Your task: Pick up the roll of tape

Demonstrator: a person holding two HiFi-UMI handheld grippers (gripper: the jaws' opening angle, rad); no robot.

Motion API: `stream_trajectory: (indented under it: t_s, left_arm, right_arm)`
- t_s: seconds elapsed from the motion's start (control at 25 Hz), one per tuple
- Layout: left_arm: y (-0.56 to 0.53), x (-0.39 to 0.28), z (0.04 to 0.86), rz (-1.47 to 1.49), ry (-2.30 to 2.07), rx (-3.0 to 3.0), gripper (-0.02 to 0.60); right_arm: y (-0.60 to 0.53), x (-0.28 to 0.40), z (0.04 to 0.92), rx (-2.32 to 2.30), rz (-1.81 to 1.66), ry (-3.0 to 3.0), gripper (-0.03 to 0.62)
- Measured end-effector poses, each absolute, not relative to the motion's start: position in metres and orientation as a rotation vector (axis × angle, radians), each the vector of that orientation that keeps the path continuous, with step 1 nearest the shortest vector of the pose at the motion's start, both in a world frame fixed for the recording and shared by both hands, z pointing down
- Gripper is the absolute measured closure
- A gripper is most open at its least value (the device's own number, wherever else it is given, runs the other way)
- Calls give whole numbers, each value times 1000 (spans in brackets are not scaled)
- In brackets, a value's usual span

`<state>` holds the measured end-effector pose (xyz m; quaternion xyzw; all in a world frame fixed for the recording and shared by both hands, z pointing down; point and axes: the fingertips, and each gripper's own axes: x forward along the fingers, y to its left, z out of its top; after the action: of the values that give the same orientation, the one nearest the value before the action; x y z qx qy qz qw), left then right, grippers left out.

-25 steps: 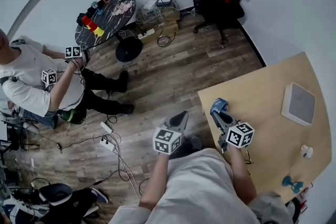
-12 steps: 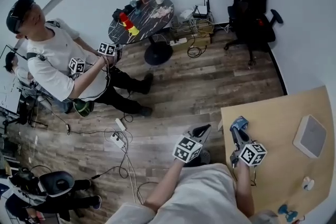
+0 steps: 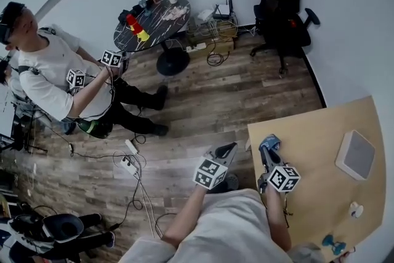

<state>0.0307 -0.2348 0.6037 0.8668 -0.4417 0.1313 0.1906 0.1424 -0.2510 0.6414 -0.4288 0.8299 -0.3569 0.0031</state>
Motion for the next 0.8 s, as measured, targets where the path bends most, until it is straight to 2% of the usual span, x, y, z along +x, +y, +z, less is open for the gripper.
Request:
stream_trajectory:
  t_s: [0.8]
  left_arm:
    - [-235,15,601,303,-1235,2398,577]
  right_arm:
    - [-246,118,633,-1304,-1070,2693,551]
